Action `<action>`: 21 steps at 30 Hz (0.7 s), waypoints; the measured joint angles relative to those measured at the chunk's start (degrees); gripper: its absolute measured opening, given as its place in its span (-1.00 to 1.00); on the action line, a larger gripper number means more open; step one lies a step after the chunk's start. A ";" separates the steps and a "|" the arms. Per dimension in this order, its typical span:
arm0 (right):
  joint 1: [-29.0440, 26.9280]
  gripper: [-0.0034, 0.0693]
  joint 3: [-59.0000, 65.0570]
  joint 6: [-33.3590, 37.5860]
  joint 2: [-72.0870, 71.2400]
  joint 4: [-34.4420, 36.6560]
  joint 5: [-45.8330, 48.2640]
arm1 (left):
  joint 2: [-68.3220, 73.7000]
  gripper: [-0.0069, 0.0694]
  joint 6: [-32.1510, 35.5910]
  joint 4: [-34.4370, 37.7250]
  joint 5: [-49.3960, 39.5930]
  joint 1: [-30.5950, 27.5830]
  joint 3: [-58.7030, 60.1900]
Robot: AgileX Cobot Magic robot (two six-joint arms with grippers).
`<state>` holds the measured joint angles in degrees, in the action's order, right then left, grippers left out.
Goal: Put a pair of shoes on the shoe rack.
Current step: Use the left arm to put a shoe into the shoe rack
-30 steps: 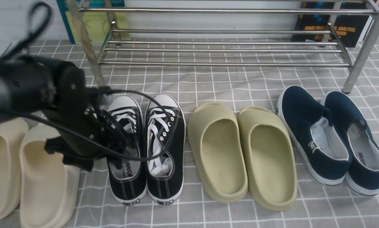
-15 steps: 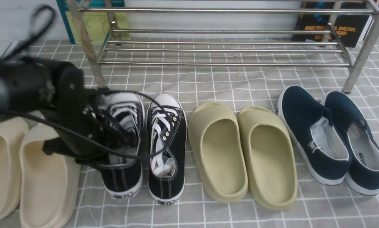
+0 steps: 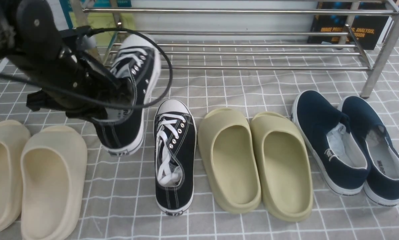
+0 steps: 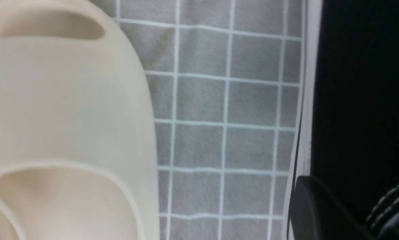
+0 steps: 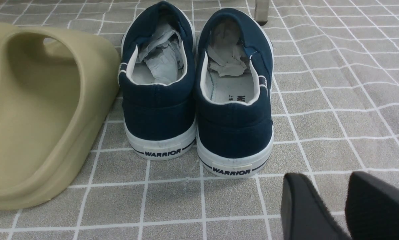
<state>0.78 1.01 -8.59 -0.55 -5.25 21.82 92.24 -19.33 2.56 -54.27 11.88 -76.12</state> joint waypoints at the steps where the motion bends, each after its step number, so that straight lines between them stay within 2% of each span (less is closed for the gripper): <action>1: 0.00 -0.25 0.00 0.00 0.00 0.00 0.00 | 1.48 -0.85 0.28 0.00 -0.36 -0.34 -1.17; 7: 0.00 -0.25 0.00 0.00 0.00 0.00 0.00 | 8.15 -0.85 0.91 0.00 -0.70 -0.70 -7.23; 21: 0.00 -0.25 0.00 0.00 0.00 0.00 0.00 | 27.47 -0.85 1.30 -2.25 -2.49 -0.70 -33.52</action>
<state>0.78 1.01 -8.59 -0.55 -5.25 21.82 119.71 -18.04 0.31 -56.77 11.17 -109.65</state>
